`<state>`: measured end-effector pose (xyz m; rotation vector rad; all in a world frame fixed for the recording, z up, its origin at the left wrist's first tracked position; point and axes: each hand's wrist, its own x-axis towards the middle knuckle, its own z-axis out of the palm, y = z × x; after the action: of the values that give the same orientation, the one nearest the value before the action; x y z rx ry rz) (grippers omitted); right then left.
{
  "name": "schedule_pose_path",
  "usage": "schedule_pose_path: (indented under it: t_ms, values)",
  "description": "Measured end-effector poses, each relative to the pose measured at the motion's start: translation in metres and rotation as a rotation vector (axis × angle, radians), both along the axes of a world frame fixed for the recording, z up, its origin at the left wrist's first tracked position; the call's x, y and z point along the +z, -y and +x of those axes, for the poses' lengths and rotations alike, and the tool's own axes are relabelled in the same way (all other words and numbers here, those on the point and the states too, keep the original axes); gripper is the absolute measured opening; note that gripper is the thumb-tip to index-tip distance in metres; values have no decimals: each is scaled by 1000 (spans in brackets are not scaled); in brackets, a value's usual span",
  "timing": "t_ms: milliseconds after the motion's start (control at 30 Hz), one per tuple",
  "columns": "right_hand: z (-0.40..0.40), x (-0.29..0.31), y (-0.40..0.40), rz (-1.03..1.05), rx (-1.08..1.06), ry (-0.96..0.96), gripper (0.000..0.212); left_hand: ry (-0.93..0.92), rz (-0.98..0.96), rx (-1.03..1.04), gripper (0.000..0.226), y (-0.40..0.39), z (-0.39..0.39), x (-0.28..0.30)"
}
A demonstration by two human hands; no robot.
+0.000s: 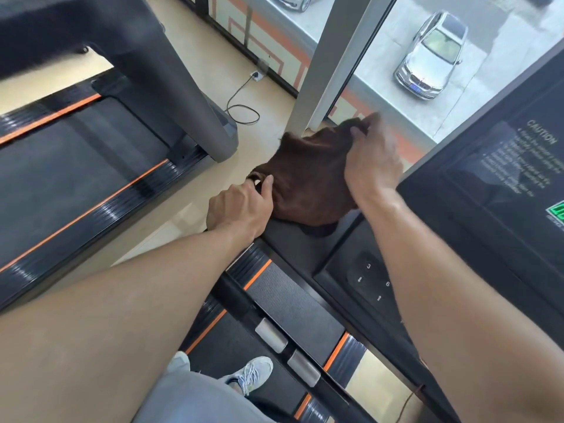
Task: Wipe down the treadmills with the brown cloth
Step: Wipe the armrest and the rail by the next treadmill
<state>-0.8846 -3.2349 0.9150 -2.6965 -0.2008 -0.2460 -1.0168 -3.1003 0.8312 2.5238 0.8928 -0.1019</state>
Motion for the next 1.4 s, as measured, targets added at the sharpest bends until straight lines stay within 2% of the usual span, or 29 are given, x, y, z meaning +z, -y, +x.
schedule_pose_path:
  t_ms: [67,133,200,267,333,400,533,767,900,1100,1400]
  values:
    - [23,8,4,-264,-26,-23,42,-5,-5,3,70,0,0,1]
    - [26,5,0,-433,60,-138,64,-9,-12,10,68,0,1,1]
    - [12,-15,-10,-415,248,-316,68,-7,-18,12,66,0,1,1]
    - [-11,-44,-16,-395,315,-450,85,0,-15,10,63,-1,0,-1]
    - [-17,-69,-19,-396,272,-380,94,9,-13,11,59,-1,0,-1]
    - [-1,-73,-28,-360,248,-340,89,9,-14,13,57,-1,0,-2]
    - [22,-69,-40,-305,229,-388,76,5,0,17,57,-1,1,-2]
    - [-79,-85,-9,-408,370,-276,69,2,8,45,52,0,4,-2]
    - [-46,-85,-9,-384,388,-247,68,-15,13,48,53,1,4,-2]
    - [18,-79,-46,-320,295,-289,63,-14,35,41,55,2,3,-2]
    - [-13,-82,-44,-145,370,-162,41,-2,23,60,56,3,0,2]
